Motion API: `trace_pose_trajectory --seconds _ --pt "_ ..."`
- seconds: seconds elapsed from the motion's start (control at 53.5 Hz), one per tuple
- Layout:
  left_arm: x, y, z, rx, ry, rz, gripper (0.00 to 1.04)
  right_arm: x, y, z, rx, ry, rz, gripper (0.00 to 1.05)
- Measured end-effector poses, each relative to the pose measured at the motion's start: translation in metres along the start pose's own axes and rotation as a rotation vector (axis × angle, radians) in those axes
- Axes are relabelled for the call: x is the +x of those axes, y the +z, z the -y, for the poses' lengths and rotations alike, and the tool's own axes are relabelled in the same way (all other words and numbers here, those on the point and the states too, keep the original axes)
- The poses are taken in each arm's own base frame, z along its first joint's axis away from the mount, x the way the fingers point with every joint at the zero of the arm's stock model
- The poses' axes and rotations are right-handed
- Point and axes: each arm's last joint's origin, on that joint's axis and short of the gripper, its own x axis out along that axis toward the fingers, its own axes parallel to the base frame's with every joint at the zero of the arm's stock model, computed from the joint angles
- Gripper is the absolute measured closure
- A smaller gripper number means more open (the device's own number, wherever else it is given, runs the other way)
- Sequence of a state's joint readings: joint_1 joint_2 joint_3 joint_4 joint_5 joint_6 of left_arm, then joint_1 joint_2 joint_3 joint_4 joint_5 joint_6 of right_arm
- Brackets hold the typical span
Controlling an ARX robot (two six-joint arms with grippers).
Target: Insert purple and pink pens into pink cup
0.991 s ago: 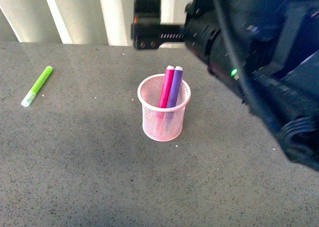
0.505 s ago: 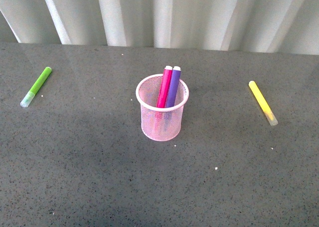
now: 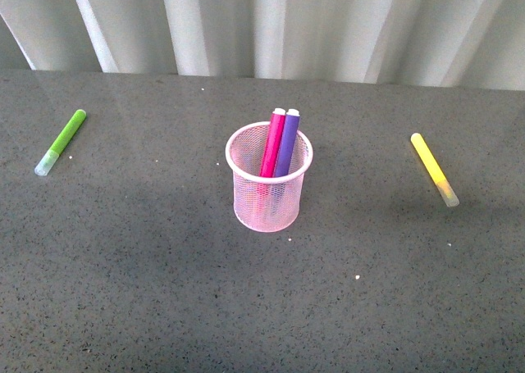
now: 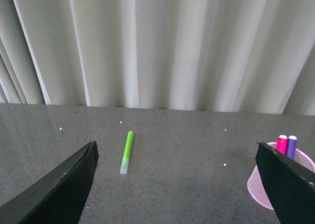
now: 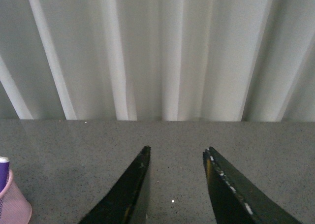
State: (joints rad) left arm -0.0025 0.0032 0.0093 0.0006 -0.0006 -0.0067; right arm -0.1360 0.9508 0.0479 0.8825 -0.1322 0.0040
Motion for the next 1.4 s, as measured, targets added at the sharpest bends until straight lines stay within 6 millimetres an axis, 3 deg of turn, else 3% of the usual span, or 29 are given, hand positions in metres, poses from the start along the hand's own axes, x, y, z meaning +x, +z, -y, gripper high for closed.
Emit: trace_pose_trajectory --seconds 0.187,0.393,1.403 --pt "0.000 0.000 0.000 0.000 0.000 0.000 0.07 -0.011 0.003 -0.006 -0.003 0.001 0.012 1.02" --pt "0.000 0.000 0.000 0.000 0.000 0.000 0.07 -0.020 0.008 -0.018 -0.007 0.008 0.028 1.01" --pt "0.000 0.000 0.000 0.000 0.000 0.000 0.07 -0.051 0.011 -0.018 -0.007 0.002 0.045 1.01"
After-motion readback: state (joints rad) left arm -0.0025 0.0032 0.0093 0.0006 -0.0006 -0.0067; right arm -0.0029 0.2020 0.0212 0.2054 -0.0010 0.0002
